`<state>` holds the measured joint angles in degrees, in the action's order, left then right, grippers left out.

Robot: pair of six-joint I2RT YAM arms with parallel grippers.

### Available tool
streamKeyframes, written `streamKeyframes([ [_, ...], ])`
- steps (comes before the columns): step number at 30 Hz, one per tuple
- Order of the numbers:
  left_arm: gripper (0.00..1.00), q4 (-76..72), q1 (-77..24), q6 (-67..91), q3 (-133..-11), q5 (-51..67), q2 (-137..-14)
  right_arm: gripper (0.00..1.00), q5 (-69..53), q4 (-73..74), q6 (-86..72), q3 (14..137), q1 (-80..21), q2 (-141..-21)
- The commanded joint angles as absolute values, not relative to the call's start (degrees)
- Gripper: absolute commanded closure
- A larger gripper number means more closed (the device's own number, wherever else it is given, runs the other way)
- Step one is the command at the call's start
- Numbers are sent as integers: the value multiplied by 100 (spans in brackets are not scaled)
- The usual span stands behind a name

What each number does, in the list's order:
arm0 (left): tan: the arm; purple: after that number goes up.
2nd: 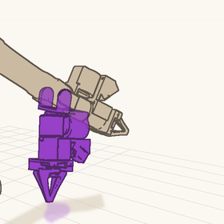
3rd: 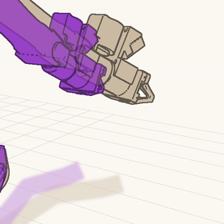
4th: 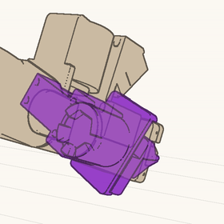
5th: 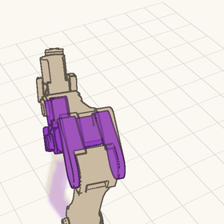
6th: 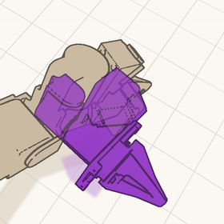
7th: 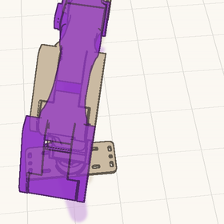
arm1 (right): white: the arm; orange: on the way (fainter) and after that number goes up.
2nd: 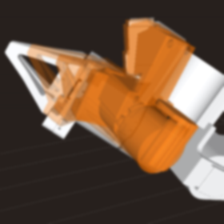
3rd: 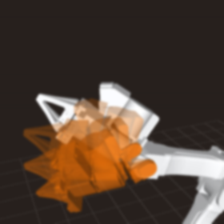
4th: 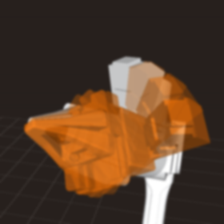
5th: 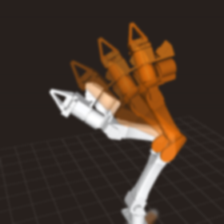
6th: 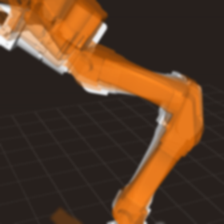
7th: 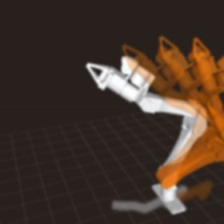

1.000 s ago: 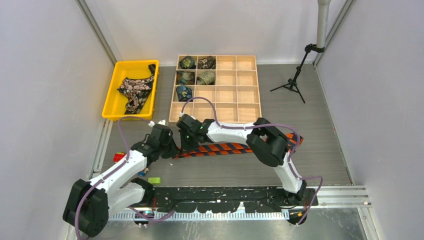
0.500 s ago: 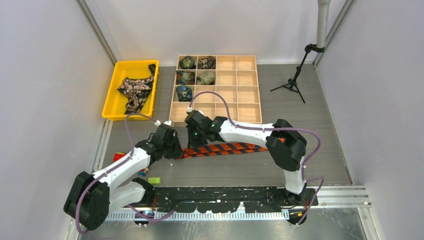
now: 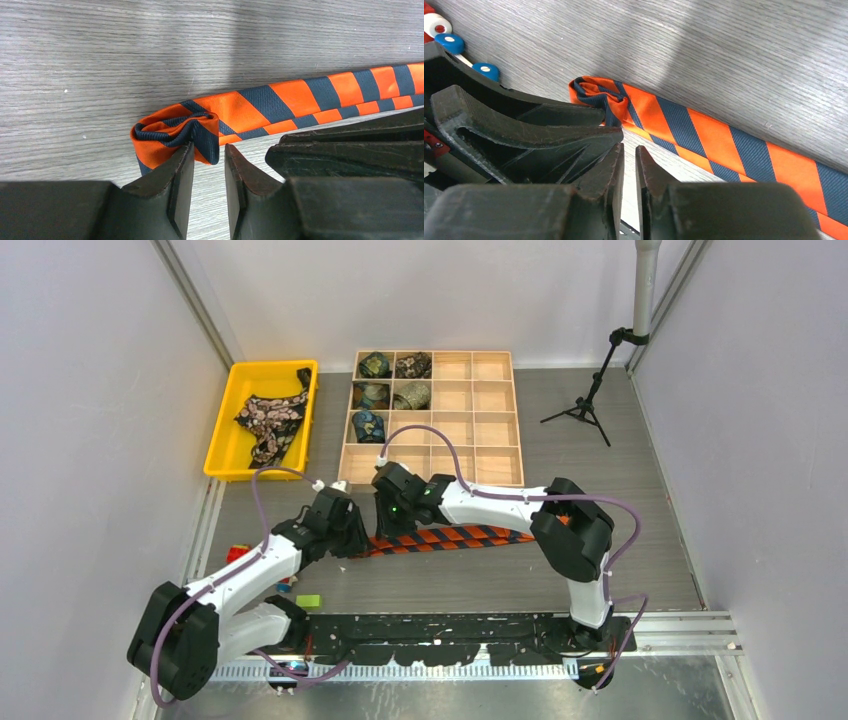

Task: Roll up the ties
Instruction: Roll the tie at the center of the board.

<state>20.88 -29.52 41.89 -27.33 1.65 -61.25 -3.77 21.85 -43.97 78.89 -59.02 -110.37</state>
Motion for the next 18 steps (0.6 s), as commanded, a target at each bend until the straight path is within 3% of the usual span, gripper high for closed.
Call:
streamKeyframes([
  [1, 71, 2131, -2970, 4254, -2873, 223, -6033, 72, -426, 2013, -4443, 8125, -5917, -10955],
  [3, 72, 2135, -2970, 4260, -2873, 222, -6006, 62, -412, 2021, -4472, 8136, -5918, -10972],
  [6, 73, 2170, -2971, 4272, -2889, 243, -5928, 55, -411, 2028, -4506, 8151, -5921, -10990],
  [18, 74, 2634, -2971, 4167, -3087, 113, -5580, 53, -673, 1850, -4560, 8246, -5927, -11190],
])
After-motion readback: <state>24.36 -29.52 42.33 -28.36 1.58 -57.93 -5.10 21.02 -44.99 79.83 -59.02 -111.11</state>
